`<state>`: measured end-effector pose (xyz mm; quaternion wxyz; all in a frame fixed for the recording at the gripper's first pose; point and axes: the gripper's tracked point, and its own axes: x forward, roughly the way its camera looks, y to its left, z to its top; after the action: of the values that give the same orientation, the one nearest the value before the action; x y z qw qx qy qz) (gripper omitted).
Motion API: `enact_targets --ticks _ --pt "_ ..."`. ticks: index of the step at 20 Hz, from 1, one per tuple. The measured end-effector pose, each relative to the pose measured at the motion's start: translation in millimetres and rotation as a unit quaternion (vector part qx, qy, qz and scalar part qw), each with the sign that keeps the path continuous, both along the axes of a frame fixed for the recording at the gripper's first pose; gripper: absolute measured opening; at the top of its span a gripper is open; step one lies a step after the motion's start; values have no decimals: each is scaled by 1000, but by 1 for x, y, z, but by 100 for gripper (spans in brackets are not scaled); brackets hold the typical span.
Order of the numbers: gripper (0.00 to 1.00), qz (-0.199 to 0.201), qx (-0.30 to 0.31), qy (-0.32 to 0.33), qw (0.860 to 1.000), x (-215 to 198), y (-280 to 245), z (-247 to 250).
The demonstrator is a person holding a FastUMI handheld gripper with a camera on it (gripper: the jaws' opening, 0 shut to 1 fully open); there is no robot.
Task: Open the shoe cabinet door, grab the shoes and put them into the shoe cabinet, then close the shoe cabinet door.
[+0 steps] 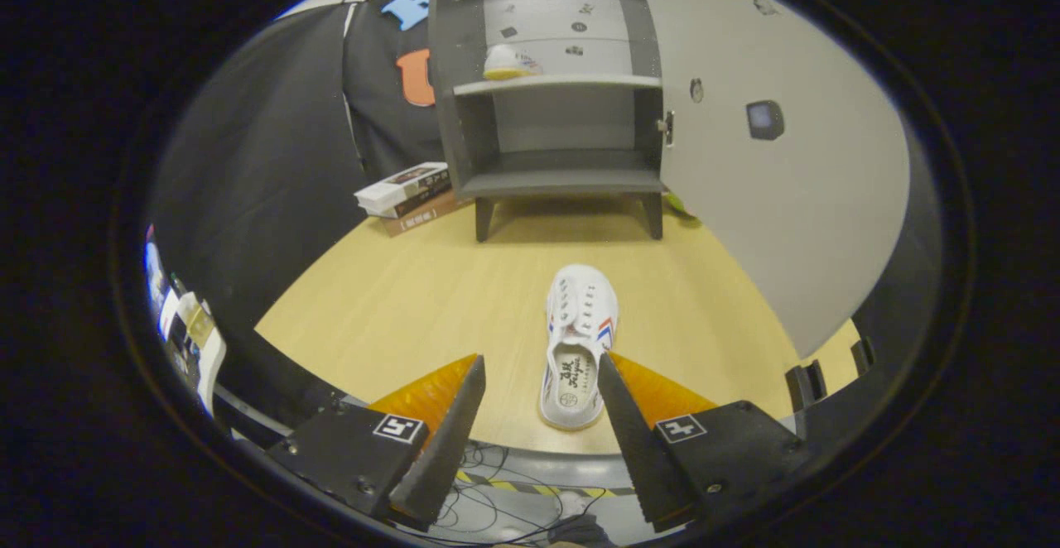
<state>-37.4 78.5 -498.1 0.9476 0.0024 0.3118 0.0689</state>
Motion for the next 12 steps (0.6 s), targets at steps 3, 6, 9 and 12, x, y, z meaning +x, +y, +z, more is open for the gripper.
enact_targets --ticks 3,6,9,12 --pt "87 6 -5 18 1000 24 11 -23" --pt "88 1 2 46 999 38 18 -45" --pt "87 -13 6 55 998 53 21 -61" --pt "87 -22 19 59 998 65 27 -67"
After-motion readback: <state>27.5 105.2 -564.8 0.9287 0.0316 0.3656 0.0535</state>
